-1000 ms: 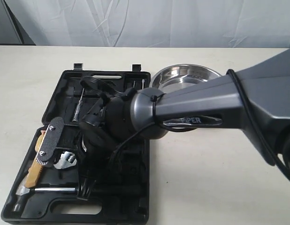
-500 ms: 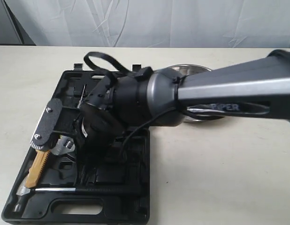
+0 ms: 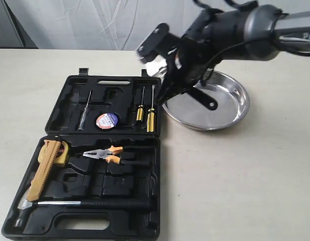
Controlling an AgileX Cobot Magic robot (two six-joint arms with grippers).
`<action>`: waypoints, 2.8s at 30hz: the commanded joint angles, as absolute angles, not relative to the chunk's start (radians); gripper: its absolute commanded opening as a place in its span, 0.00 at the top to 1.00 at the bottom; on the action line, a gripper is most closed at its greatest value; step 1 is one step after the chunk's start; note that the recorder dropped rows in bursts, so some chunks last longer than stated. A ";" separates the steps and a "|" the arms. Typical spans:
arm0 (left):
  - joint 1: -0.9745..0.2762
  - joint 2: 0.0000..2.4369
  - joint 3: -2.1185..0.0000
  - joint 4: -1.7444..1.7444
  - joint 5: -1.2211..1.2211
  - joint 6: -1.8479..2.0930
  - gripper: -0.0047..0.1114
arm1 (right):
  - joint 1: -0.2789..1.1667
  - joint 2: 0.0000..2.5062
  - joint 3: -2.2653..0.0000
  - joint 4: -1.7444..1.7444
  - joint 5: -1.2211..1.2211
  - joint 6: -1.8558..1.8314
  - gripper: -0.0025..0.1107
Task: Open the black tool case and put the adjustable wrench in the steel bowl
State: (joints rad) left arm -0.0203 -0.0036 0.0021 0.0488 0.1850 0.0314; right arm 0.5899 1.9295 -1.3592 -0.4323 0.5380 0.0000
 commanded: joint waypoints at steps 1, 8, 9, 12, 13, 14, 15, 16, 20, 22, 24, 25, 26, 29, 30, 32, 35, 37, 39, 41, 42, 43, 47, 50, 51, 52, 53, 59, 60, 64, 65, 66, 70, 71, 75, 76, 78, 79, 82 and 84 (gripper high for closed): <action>-0.021 0.000 0.000 0.047 0.179 0.030 0.96 | 0.435 1.969 -1.361 -0.403 0.416 0.009 0.99; -0.021 0.000 0.000 0.047 0.181 0.030 0.96 | 0.350 2.098 -1.361 -0.219 0.317 -0.133 0.99; -0.021 0.000 0.000 0.047 0.181 0.030 0.96 | 0.350 2.112 -1.361 -0.193 0.295 -0.155 0.99; -0.021 0.000 0.000 0.047 0.181 0.030 0.96 | 0.350 2.148 -1.361 -0.150 0.220 -0.156 0.99; -0.021 0.000 0.000 0.047 0.181 0.030 0.96 | 0.350 2.154 -1.363 -0.141 0.206 -0.156 0.99; -0.021 0.000 0.000 0.047 0.181 0.030 0.96 | 0.350 2.163 -1.366 -0.133 0.201 -0.156 0.99; -0.021 0.000 0.000 0.047 0.181 0.030 0.96 | 0.350 2.175 -1.371 -0.126 0.203 -0.156 0.99; -0.021 0.000 0.000 0.047 0.181 0.030 0.96 | 0.350 2.184 -1.378 -0.126 0.205 -0.156 0.99; -0.021 0.000 0.000 0.047 0.181 0.030 0.96 | 0.350 2.206 -1.403 -0.122 0.248 -0.156 0.99; -0.021 0.000 0.000 0.047 0.181 0.030 0.96 | 0.350 2.208 -1.410 -0.122 0.259 -0.156 0.98; -0.021 0.000 0.000 0.047 0.181 0.030 0.96 | 0.350 2.208 -1.412 -0.122 0.259 -0.156 0.92; -0.021 0.000 0.000 0.047 0.181 0.030 0.96 | 0.350 2.208 -1.412 -0.124 0.259 -0.156 0.85; -0.021 0.000 0.000 0.047 0.181 0.030 0.96 | 0.350 2.208 -1.412 -0.124 0.265 -0.156 0.77; -0.021 0.000 0.000 0.047 0.181 0.030 0.96 | 0.350 2.206 -1.412 -0.124 0.285 -0.156 0.55; -0.021 0.000 0.000 0.047 0.181 0.030 0.96 | 0.350 2.201 -1.412 -0.124 0.304 -0.156 0.53; -0.021 0.000 0.000 0.047 0.181 0.030 0.96 | 0.350 2.187 -1.412 -0.124 0.337 -0.156 0.57; -0.021 0.000 0.000 0.047 0.181 0.030 0.96 | 0.350 2.144 -1.412 -0.124 0.400 -0.156 0.80; -0.021 0.000 0.000 0.047 0.181 0.030 0.96 | 0.350 2.099 -1.409 -0.120 0.447 -0.148 0.98; -0.021 0.000 0.000 0.047 0.181 0.030 0.96 | 0.350 2.037 -1.388 -0.120 0.469 -0.119 0.98; -0.021 0.000 0.000 0.047 0.181 0.030 0.96 | 0.350 1.965 -1.344 -0.121 0.475 -0.085 0.98; -0.021 0.000 0.000 0.047 0.181 0.030 0.96 | 0.350 1.919 -1.309 -0.121 0.466 -0.068 0.98; -0.021 0.000 0.000 0.047 0.179 0.030 0.96 | 0.350 1.868 -1.266 -0.121 0.451 -0.052 0.98; -0.021 0.000 0.000 0.047 0.179 0.030 0.96 | 0.350 1.649 -1.049 -0.121 0.346 0.047 0.98; -0.021 0.000 0.000 0.047 0.179 0.030 0.96 | 0.350 1.440 -0.900 -0.100 0.308 0.145 0.98; -0.021 0.000 0.000 0.047 0.179 0.030 0.96 | 0.352 1.369 -0.854 -0.063 0.308 0.170 0.98; -0.021 0.000 0.000 0.047 0.179 0.030 0.96 | 0.356 1.299 -0.813 -0.018 0.318 0.175 0.98; -0.021 0.000 0.000 0.047 0.179 0.030 0.96 | 0.363 1.244 -0.784 0.013 0.338 0.175 0.98; -0.021 0.000 0.000 0.047 0.179 0.030 0.96 | 0.376 0.921 -0.694 0.037 0.739 0.175 0.98; -0.021 0.000 0.000 0.047 0.179 0.030 0.96 | 0.376 0.879 -0.694 0.037 0.800 0.175 0.98; -0.021 0.000 0.000 0.047 0.179 0.030 0.96 | 0.376 0.750 -0.694 0.037 0.970 0.175 0.98; -0.021 0.000 0.000 0.047 0.179 0.030 0.96 | 0.376 0.720 -0.694 0.037 0.985 0.175 0.98; -0.021 0.000 0.000 0.047 0.179 0.030 0.96 | 0.376 0.697 -0.694 0.037 0.991 0.175 0.98; -0.021 0.000 0.000 0.047 0.179 0.030 0.96 | 0.376 0.608 -0.694 0.037 0.989 0.175 0.98; -0.021 0.000 0.000 0.047 0.179 0.030 0.96 | 0.376 0.583 -0.693 0.037 0.987 0.175 0.98; -0.021 0.000 0.000 0.047 0.179 0.030 0.96 | 0.359 0.479 -0.684 0.016 0.903 0.145 0.98; -0.021 0.000 0.000 0.047 0.179 0.030 0.96 | 0.348 0.434 -0.666 0.014 0.811 0.145 0.98; -0.021 0.000 0.000 0.047 0.179 0.030 0.96 | 0.327 0.367 -0.610 0.014 0.662 0.142 0.98; -0.021 0.000 0.000 0.047 0.179 0.030 0.96 | 0.312 0.315 -0.560 0.014 0.553 0.138 0.98; -0.021 0.000 0.000 0.047 0.181 0.030 0.96 | 0.267 0.198 -0.424 0.009 0.373 0.135 0.98; -0.021 0.000 0.000 0.047 0.181 0.030 0.96 | 0.240 0.125 -0.330 0.009 0.300 0.134 0.98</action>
State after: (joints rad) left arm -0.0203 -0.0036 0.0021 0.0488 0.1850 0.0314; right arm 0.2776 0.2089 -0.4451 0.0202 0.4338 0.1444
